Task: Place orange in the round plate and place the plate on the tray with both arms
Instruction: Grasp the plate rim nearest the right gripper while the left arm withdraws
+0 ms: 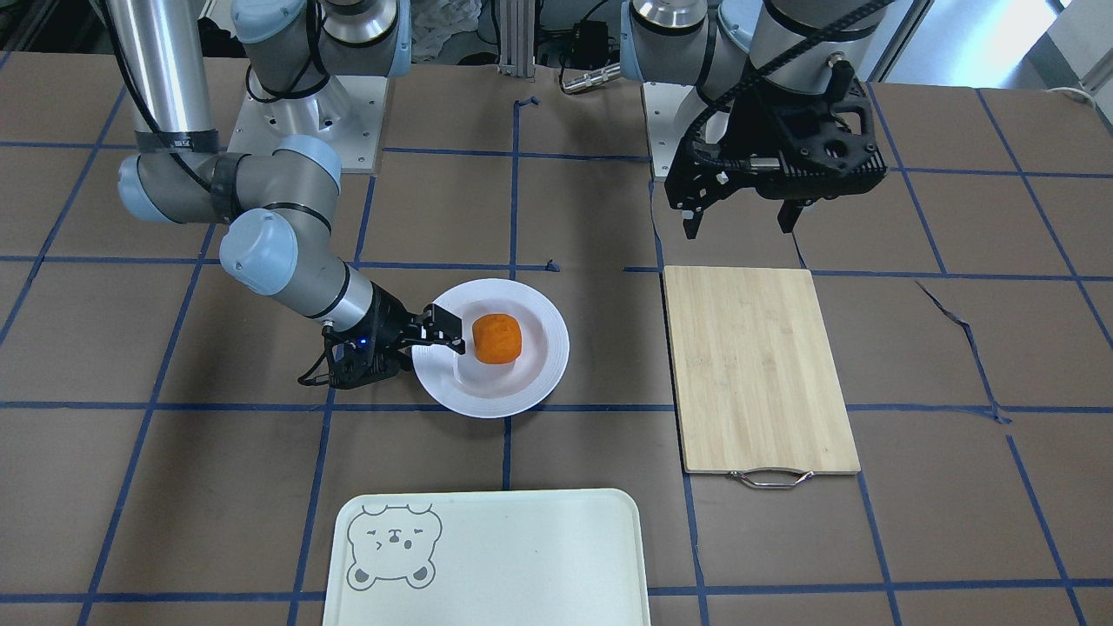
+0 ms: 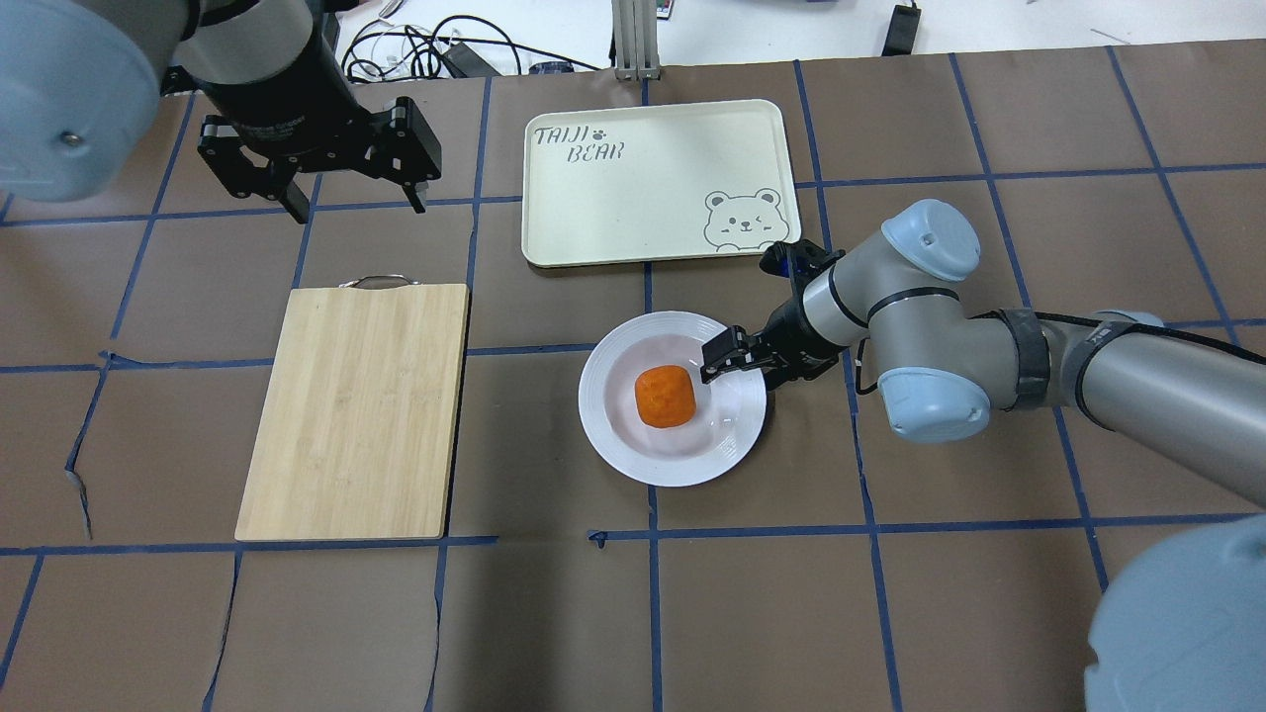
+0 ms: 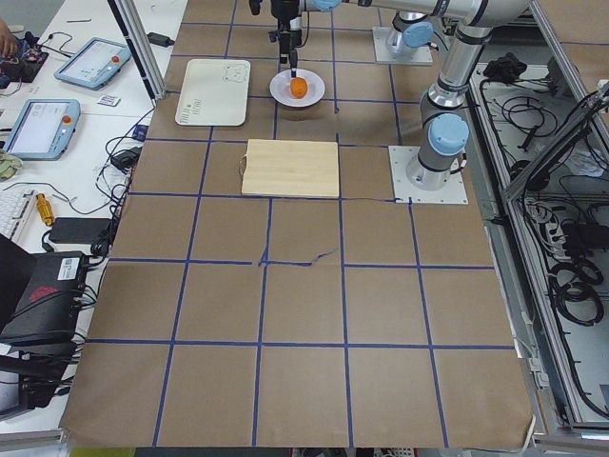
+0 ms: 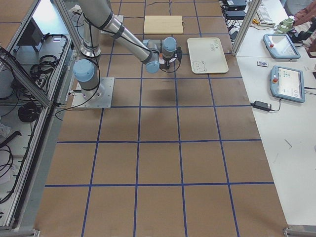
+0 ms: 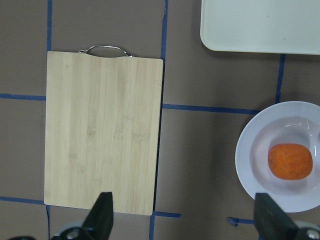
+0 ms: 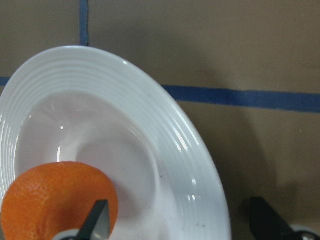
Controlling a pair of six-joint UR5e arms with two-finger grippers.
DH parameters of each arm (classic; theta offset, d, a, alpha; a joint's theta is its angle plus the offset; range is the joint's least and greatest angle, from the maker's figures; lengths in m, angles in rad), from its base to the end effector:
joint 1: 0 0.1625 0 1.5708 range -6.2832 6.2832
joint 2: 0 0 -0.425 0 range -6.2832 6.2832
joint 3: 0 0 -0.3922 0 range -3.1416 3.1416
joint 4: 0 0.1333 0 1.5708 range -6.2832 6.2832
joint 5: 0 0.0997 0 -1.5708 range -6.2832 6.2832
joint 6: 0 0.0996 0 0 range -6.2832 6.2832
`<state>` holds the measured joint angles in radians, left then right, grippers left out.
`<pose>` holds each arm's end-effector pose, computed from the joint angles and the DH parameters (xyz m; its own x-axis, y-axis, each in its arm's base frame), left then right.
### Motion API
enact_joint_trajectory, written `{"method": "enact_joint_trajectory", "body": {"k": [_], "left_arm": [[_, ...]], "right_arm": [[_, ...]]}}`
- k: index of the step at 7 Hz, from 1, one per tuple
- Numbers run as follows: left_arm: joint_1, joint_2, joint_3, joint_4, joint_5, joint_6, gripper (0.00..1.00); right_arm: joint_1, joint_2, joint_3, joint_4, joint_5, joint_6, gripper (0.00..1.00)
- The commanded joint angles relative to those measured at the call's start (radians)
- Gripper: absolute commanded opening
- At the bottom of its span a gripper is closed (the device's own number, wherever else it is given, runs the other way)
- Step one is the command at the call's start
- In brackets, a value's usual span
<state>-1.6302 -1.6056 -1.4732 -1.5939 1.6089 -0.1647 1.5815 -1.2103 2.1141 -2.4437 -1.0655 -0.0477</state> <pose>-0.1595 -0.5012 0.5164 -0.9938 -0.1065 -0.0310 -0.1050 0.9934 -0.0454 0.1867 -0.4875 0.1618 -0.8736 -0.0421 -0.4848 -0.0524 0.9986 0.0078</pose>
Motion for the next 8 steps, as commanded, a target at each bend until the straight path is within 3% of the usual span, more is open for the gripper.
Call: {"method": "enact_joint_trajectory", "body": {"k": [1,3,6,8], "left_arm": [[0.019,0.012,-0.009,0.000,-0.026,-0.004,1.00],[0.018,0.015,-0.018,0.000,-0.026,-0.003,1.00],[0.019,0.021,-0.019,0.000,-0.027,-0.003,1.00],[0.019,0.021,-0.021,-0.001,-0.027,-0.006,1.00]], "right_arm": [[0.002,0.002,0.027,0.003,0.007,0.046,1.00],[0.011,0.000,0.026,0.002,0.006,0.067,0.72],[0.012,-0.003,0.030,0.017,0.002,0.074,0.13],[0.034,-0.012,0.018,0.002,0.001,0.221,0.02]]}}
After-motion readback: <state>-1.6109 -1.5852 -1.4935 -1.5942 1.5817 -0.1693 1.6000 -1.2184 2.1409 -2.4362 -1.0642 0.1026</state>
